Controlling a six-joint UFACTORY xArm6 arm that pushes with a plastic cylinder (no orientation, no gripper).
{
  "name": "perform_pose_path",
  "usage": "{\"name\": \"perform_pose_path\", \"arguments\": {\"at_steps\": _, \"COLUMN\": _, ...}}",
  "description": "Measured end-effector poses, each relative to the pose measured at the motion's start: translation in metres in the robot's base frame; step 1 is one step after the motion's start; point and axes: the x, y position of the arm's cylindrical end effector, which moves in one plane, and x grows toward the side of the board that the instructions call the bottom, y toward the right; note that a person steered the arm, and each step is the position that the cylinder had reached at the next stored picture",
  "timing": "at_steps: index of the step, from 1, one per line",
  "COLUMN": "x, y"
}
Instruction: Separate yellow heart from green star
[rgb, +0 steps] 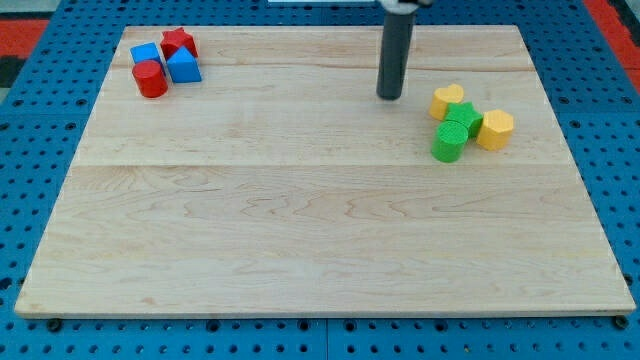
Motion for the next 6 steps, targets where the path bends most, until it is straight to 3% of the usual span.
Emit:
{"name": "perform_pose_path", "arguments": {"at_steps": 1, "x": -0.054, "y": 0.044}}
{"name": "perform_pose_path", "arguments": {"at_steps": 2, "x": -0.018, "y": 0.109}}
{"name": "perform_pose_path", "arguments": {"at_steps": 3, "x": 0.026, "y": 0.098}}
{"name": "perform_pose_path", "arguments": {"at_steps": 5, "x": 0.039, "y": 0.027}}
{"name": "perform_pose_path", "arguments": {"at_steps": 6, "x": 0.068, "y": 0.036}}
